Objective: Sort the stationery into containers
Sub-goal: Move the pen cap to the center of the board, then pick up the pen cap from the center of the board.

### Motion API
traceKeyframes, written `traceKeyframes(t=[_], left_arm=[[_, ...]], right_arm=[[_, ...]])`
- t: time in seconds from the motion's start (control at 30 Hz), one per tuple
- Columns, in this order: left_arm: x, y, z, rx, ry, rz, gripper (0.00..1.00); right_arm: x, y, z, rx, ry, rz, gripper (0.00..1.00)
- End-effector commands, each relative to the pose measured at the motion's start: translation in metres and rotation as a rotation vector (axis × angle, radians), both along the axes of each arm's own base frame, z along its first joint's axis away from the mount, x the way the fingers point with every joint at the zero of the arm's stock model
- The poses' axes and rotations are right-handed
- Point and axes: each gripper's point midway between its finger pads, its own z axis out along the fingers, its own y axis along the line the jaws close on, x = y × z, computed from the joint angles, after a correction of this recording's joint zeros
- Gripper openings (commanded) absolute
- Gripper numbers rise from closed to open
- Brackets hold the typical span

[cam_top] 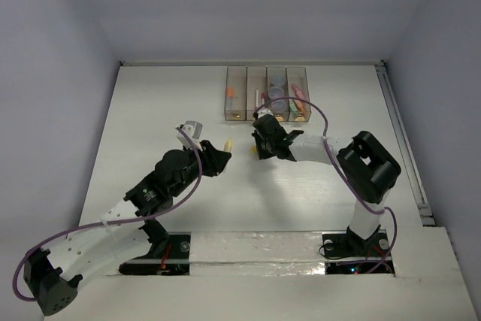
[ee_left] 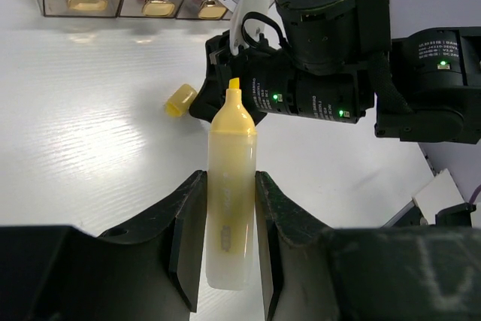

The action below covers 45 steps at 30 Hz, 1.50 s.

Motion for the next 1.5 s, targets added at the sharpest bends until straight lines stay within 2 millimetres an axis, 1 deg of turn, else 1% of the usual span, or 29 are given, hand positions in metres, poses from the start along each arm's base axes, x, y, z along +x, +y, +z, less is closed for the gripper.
traceKeyframes(t=[0.0, 0.07, 0.13, 0.27, 0.33, 0.37, 0.4, 0.47, 0.5, 0.53, 0.57, 0.6, 0.63, 0.67, 0.8, 0.83, 0.87, 0.9, 0.93, 0.97, 1.0, 1.03, 1.1, 1.13, 1.2, 1.27, 1.3, 1.4, 1.47], left_arm=[[0.005, -0.005, 0.032, -0.048, -0.067, -0.008, 0.00], [0.006, -0.006, 0.032, -0.046, -0.065, -0.008, 0.00], [0.006, -0.005, 0.031, -0.043, -0.065, -0.005, 0.00], [0.007, -0.003, 0.029, -0.038, -0.062, 0.004, 0.00], [0.007, -0.002, 0.029, -0.037, -0.063, 0.010, 0.00], [0.007, -0.002, 0.030, -0.038, -0.064, 0.010, 0.00], [0.006, -0.002, 0.030, -0.039, -0.064, 0.008, 0.00], [0.007, -0.002, 0.030, -0.039, -0.066, 0.008, 0.00], [0.007, -0.003, 0.030, -0.042, -0.068, 0.007, 0.00], [0.007, -0.004, 0.029, -0.039, -0.067, 0.003, 0.00], [0.007, -0.004, 0.030, -0.040, -0.067, 0.000, 0.00], [0.007, -0.005, 0.029, -0.040, -0.067, 0.000, 0.00], [0.007, -0.005, 0.029, -0.040, -0.066, -0.003, 0.00], [0.007, -0.005, 0.029, -0.043, -0.065, -0.002, 0.00], [0.006, -0.004, 0.029, -0.052, -0.066, -0.001, 0.00], [0.006, -0.005, 0.028, -0.051, -0.063, -0.002, 0.00], [0.006, -0.004, 0.028, -0.052, -0.064, -0.001, 0.00], [0.006, -0.004, 0.028, -0.052, -0.062, 0.001, 0.00], [0.006, -0.004, 0.027, -0.051, -0.061, 0.003, 0.00], [0.006, -0.004, 0.027, -0.051, -0.061, 0.003, 0.00], [0.005, -0.004, 0.028, -0.052, -0.062, 0.001, 0.00], [0.005, -0.003, 0.029, -0.054, -0.066, 0.002, 0.00], [0.005, -0.003, 0.028, -0.049, -0.063, 0.001, 0.00], [0.005, -0.003, 0.027, -0.048, -0.064, 0.000, 0.00], [0.005, -0.003, 0.027, -0.048, -0.065, 0.002, 0.00], [0.005, -0.004, 0.026, -0.047, -0.064, -0.002, 0.00], [0.005, -0.004, 0.026, -0.048, -0.065, -0.003, 0.00], [0.005, -0.004, 0.027, -0.051, -0.068, -0.005, 0.00], [0.004, -0.003, 0.026, -0.050, -0.067, -0.005, 0.00]], right_arm=[[0.015, -0.001, 0.017, 0.009, -0.054, -0.022, 0.00], [0.025, -0.003, 0.017, 0.019, -0.053, -0.043, 0.00], [0.034, 0.000, 0.021, 0.039, -0.065, -0.049, 0.00], [0.036, 0.012, 0.023, 0.075, -0.055, -0.022, 0.00], [0.033, 0.010, 0.025, 0.076, -0.054, -0.023, 0.00], [0.031, 0.005, 0.023, 0.061, -0.053, -0.033, 0.00], [0.030, 0.002, 0.024, 0.055, -0.054, -0.038, 0.03], [0.027, -0.003, 0.033, 0.058, -0.065, -0.050, 0.10], [0.025, -0.006, 0.034, 0.055, -0.066, -0.055, 0.18], [0.026, -0.005, 0.044, 0.071, -0.082, -0.054, 0.25], [0.025, -0.005, 0.048, 0.077, -0.087, -0.048, 0.33], [0.025, -0.003, 0.052, 0.083, -0.089, -0.041, 0.45], [0.024, -0.002, 0.056, 0.089, -0.093, -0.031, 0.48], [0.025, 0.001, 0.062, 0.098, -0.096, -0.021, 0.55], [0.027, 0.005, 0.065, 0.104, -0.099, -0.008, 0.68], [0.027, 0.012, 0.068, 0.112, -0.104, 0.007, 0.69], [0.027, 0.014, 0.067, 0.115, -0.100, 0.010, 0.71], [0.024, 0.018, 0.060, 0.103, -0.082, 0.020, 0.74], [0.024, 0.019, 0.057, 0.102, -0.066, 0.014, 0.74], [0.026, 0.026, 0.061, 0.107, -0.067, 0.018, 0.74], [0.025, 0.025, 0.056, 0.096, -0.050, 0.010, 0.74], [0.022, 0.030, 0.055, 0.103, -0.042, 0.011, 0.72], [0.019, 0.030, 0.054, 0.119, -0.034, -0.002, 0.64], [0.018, 0.031, 0.059, 0.142, -0.038, -0.007, 0.62], [0.008, 0.037, 0.057, 0.188, -0.009, 0.022, 0.60], [0.001, 0.042, 0.057, 0.222, 0.021, 0.043, 0.60], [-0.003, 0.043, 0.054, 0.229, 0.040, 0.050, 0.63], [-0.005, 0.040, 0.055, 0.238, 0.035, 0.031, 0.69], [-0.007, 0.039, 0.051, 0.233, 0.046, 0.031, 0.70]])
